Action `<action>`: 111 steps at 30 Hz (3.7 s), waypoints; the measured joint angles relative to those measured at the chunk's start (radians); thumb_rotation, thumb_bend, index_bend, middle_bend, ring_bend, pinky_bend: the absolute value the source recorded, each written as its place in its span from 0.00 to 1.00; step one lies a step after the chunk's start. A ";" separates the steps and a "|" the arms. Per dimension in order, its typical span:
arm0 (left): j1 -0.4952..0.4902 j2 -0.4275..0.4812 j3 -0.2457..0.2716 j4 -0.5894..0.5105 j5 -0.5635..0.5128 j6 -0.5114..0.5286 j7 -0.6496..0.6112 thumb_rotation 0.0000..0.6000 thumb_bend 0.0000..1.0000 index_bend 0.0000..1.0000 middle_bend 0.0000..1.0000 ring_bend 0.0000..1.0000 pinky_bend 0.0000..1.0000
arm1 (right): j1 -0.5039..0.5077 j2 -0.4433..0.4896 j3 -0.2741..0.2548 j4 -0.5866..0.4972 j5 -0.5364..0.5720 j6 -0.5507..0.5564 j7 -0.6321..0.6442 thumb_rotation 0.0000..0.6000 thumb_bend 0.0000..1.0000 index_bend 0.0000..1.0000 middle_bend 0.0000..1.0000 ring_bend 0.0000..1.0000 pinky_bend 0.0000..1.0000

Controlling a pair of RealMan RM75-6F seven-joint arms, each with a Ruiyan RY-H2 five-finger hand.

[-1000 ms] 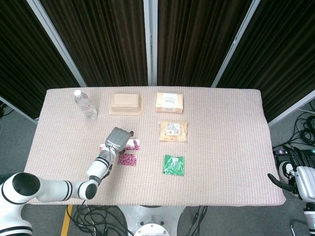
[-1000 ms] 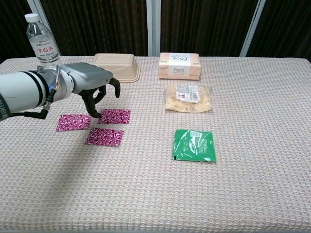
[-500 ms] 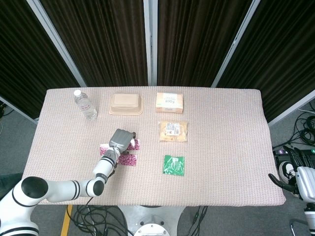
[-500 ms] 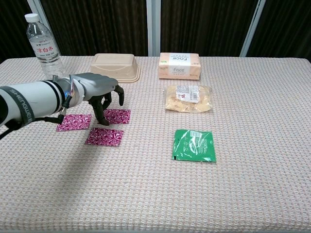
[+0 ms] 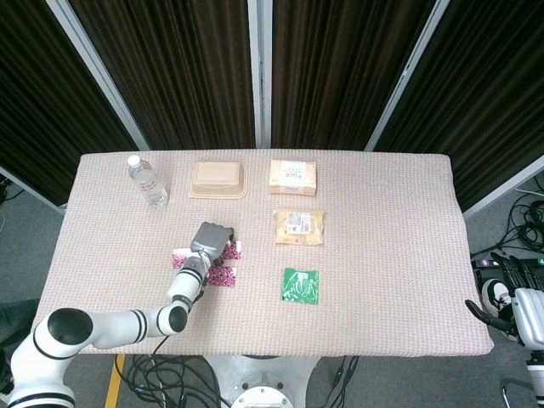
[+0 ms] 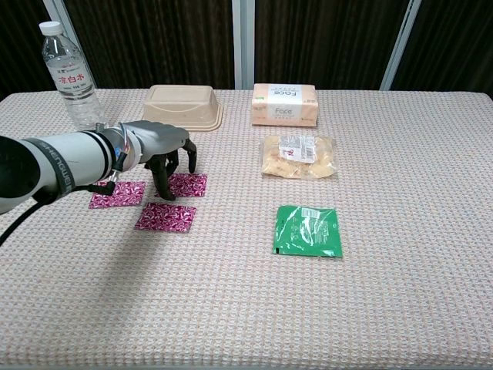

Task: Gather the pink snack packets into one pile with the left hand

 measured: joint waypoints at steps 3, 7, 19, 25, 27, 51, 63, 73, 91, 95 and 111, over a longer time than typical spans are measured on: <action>-0.002 -0.008 -0.004 0.006 -0.005 0.000 0.009 1.00 0.23 0.40 0.83 0.85 0.87 | -0.001 0.000 0.000 0.003 0.002 0.000 0.003 0.15 0.09 0.06 0.11 0.00 0.08; -0.004 -0.019 -0.006 0.027 -0.021 -0.007 0.024 1.00 0.23 0.40 0.83 0.85 0.87 | -0.003 0.001 0.000 0.007 0.005 -0.002 0.006 0.15 0.09 0.06 0.11 0.00 0.08; 0.001 -0.037 -0.019 0.055 -0.032 -0.007 0.045 1.00 0.23 0.40 0.83 0.85 0.87 | 0.002 -0.001 0.000 0.008 0.005 -0.012 0.005 0.15 0.09 0.06 0.11 0.00 0.08; 0.007 -0.041 -0.023 0.057 -0.015 -0.003 0.045 1.00 0.24 0.49 0.84 0.86 0.87 | -0.001 0.000 0.000 0.006 0.008 -0.011 0.004 0.15 0.09 0.06 0.11 0.00 0.08; 0.009 -0.038 -0.026 0.052 -0.010 0.002 0.045 1.00 0.24 0.49 0.84 0.86 0.87 | -0.001 0.000 0.000 0.005 0.006 -0.009 0.004 0.15 0.09 0.06 0.11 0.00 0.08; 0.124 0.206 -0.011 -0.269 -0.004 0.156 0.029 1.00 0.25 0.48 0.84 0.86 0.87 | 0.011 0.003 0.005 -0.006 -0.034 0.009 0.006 0.15 0.09 0.06 0.11 0.00 0.08; 0.182 0.196 0.054 -0.235 0.050 0.157 0.007 1.00 0.25 0.47 0.84 0.86 0.87 | 0.010 0.002 -0.002 -0.020 -0.044 0.019 -0.007 0.14 0.09 0.06 0.11 0.00 0.08; 0.200 0.163 0.056 -0.155 0.073 0.100 -0.019 1.00 0.25 0.46 0.84 0.86 0.87 | 0.010 0.008 -0.003 -0.040 -0.038 0.017 -0.029 0.14 0.09 0.06 0.11 0.00 0.08; 0.200 0.150 0.036 -0.127 0.067 0.076 -0.011 1.00 0.25 0.43 0.83 0.86 0.87 | 0.008 0.009 -0.005 -0.043 -0.028 0.013 -0.034 0.15 0.09 0.06 0.11 0.00 0.08; 0.198 0.149 0.034 -0.126 0.064 0.072 -0.005 1.00 0.25 0.43 0.83 0.86 0.87 | 0.005 0.009 -0.005 -0.041 -0.025 0.015 -0.032 0.15 0.09 0.06 0.11 0.00 0.08; 0.187 0.163 0.031 -0.174 0.075 0.079 0.017 1.00 0.25 0.29 0.83 0.86 0.87 | 0.003 0.008 -0.006 -0.032 -0.023 0.013 -0.019 0.15 0.09 0.05 0.11 0.00 0.08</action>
